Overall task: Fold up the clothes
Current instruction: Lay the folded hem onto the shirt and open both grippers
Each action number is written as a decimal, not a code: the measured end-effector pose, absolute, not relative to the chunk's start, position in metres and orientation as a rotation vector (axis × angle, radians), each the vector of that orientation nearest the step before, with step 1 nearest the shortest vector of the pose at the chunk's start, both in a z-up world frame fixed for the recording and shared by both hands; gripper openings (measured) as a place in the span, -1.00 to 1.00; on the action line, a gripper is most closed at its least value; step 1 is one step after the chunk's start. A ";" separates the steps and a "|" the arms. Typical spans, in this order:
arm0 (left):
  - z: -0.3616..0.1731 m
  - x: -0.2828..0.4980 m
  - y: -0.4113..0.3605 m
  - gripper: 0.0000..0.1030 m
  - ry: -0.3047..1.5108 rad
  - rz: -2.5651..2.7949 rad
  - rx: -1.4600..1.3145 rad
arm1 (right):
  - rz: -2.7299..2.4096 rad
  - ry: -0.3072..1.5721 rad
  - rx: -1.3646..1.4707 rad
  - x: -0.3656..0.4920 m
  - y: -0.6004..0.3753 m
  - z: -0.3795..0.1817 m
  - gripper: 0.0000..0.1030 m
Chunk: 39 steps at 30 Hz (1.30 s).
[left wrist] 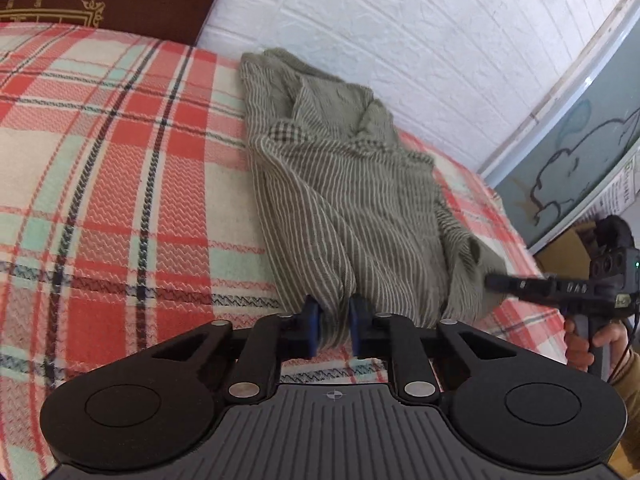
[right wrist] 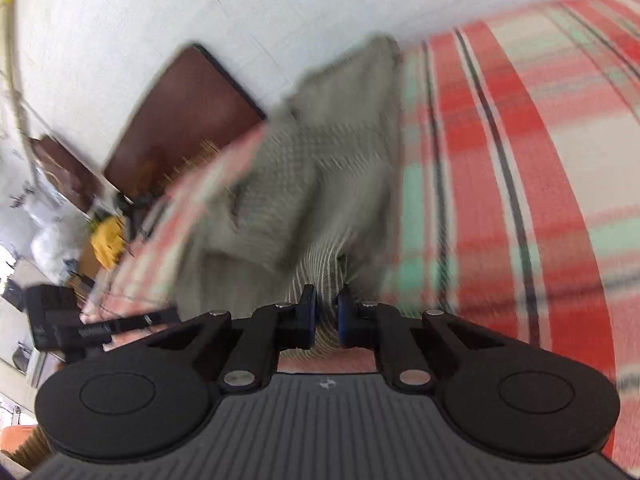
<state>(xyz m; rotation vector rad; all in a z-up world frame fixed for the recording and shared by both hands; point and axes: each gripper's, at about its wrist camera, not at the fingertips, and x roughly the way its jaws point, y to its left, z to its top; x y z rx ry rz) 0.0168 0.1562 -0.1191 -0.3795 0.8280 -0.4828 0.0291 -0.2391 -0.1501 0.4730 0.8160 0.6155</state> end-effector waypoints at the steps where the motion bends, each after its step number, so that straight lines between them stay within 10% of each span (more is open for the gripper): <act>1: -0.120 0.015 0.158 -0.84 0.834 -0.471 -0.374 | 0.619 0.803 0.460 0.032 -0.238 -0.144 -0.79; 9: -0.137 0.013 0.167 -0.67 0.854 -0.431 -0.420 | 0.534 0.901 0.433 0.034 -0.238 -0.177 -0.67; 11: -0.132 0.007 0.171 0.00 0.848 -0.395 -0.403 | 0.513 0.857 0.423 0.025 -0.243 -0.171 -0.52; 22: -0.068 -0.012 0.138 0.50 0.674 -0.492 -0.311 | 0.676 0.752 0.351 0.021 -0.220 -0.141 -0.49; 26: -0.067 -0.021 0.109 0.60 0.673 -0.539 -0.230 | 0.674 0.778 0.353 0.026 -0.205 -0.148 0.01; 29: -0.070 -0.027 0.105 0.68 0.681 -0.532 -0.216 | 0.664 0.825 0.348 0.033 -0.199 -0.155 0.01; 32: -0.073 -0.033 0.109 0.69 0.688 -0.512 -0.226 | 0.716 0.845 0.337 0.044 -0.190 -0.152 -0.55; 39: -0.074 -0.029 0.112 0.69 0.698 -0.492 -0.265 | 0.697 0.733 0.255 0.100 -0.152 -0.127 -0.53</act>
